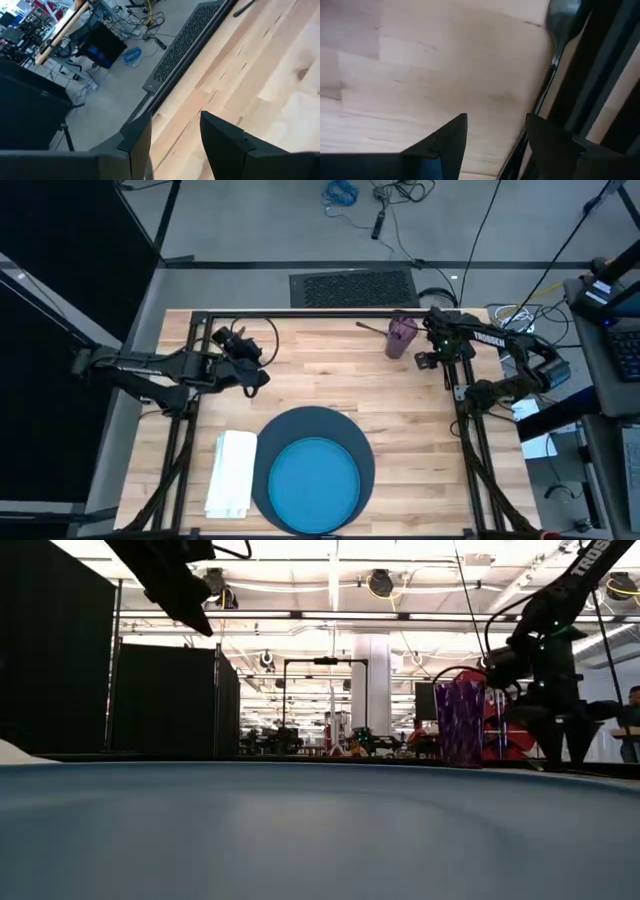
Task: Set table place
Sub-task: Put the fork on top of the white napkin
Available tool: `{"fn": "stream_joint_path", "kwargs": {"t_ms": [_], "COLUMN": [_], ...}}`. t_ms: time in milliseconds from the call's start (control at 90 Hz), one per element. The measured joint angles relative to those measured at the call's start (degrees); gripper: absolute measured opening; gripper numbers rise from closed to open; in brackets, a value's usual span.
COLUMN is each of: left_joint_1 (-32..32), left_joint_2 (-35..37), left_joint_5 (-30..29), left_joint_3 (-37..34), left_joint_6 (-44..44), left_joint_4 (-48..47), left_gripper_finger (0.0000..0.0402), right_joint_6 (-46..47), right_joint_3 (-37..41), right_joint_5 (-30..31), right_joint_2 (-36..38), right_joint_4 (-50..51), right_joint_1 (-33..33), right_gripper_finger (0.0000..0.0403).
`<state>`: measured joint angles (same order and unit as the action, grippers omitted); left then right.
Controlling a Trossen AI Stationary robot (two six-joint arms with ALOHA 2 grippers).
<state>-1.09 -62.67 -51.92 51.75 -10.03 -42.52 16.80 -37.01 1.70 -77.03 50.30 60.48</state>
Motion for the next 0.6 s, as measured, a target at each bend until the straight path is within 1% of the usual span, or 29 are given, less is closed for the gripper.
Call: {"fn": "stream_joint_path", "kwargs": {"t_ms": [122,311,600], "left_joint_1": [0.1,0.1,0.1], "left_joint_2": [0.0,0.0,0.0], "left_joint_5": [0.0,0.7,0.9], "left_joint_3": [0.0,0.0,0.0], "left_joint_6": [0.0,0.0,0.0], "left_joint_4": [0.0,0.0,0.0], "left_gripper_finger": [0.0151,0.0151,0.0151], "right_joint_6": [0.2,-0.1,-0.2], "right_joint_3": [0.0,0.0,0.0], "right_joint_5": [1.6,1.0,0.9], "right_joint_2": [0.0,0.0,-0.6], "right_joint_4": [0.5,0.4,0.1], "right_joint_1": [1.7,5.1,5.2], "right_gripper_finger": [0.0187,0.0187,0.0187]}}
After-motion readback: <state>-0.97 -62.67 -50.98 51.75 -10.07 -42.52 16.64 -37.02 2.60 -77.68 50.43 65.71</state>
